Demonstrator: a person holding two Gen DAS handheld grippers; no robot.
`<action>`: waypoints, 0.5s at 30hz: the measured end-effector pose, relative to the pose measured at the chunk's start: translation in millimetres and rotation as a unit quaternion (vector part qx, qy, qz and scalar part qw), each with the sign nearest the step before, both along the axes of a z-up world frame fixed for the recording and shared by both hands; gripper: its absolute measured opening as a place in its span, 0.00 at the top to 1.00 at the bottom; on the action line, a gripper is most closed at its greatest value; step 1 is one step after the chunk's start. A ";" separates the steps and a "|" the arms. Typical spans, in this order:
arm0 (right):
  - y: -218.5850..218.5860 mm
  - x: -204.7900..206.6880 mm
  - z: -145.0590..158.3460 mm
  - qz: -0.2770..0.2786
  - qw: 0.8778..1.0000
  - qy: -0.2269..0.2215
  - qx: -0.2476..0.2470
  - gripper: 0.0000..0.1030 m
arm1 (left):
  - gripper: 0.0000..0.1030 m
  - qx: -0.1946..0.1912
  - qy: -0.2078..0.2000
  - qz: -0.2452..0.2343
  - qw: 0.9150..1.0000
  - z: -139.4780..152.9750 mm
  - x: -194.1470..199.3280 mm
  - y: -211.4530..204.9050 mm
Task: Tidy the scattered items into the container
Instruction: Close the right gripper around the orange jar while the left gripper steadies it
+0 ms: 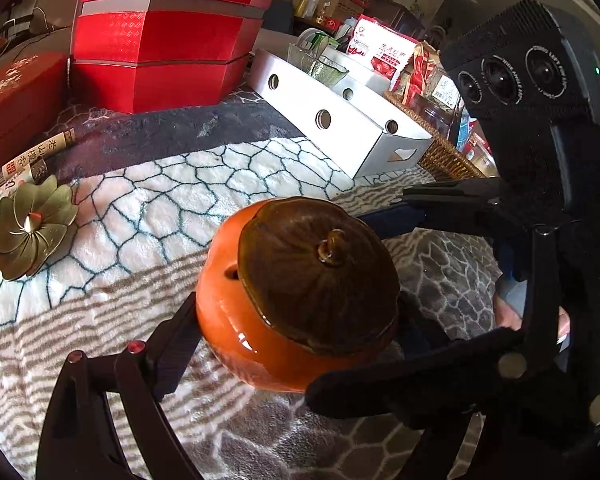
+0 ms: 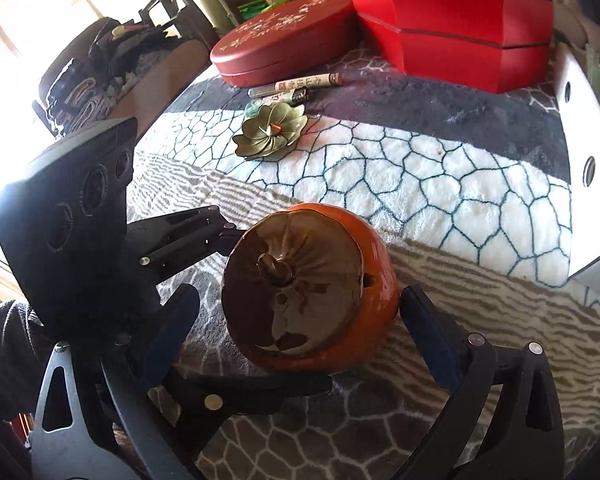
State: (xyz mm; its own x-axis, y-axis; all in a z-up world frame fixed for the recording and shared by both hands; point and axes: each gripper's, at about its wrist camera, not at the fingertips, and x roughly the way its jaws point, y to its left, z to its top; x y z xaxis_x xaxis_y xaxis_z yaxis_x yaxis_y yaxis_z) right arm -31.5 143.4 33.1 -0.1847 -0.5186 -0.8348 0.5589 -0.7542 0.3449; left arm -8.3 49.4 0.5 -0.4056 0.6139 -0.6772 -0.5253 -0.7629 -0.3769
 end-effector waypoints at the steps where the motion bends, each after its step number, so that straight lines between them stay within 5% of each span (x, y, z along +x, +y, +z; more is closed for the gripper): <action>1: -1.0 -2.0 -2.5 0.001 1.000 -0.007 0.000 0.01 | 0.12 0.001 0.002 -0.001 1.000 -0.3 0.6 -0.4; 15: 14.5 -6.4 -3.8 -0.030 0.999 -0.023 -0.025 0.09 | 0.12 0.023 0.007 0.011 1.000 6.1 -0.3 3.8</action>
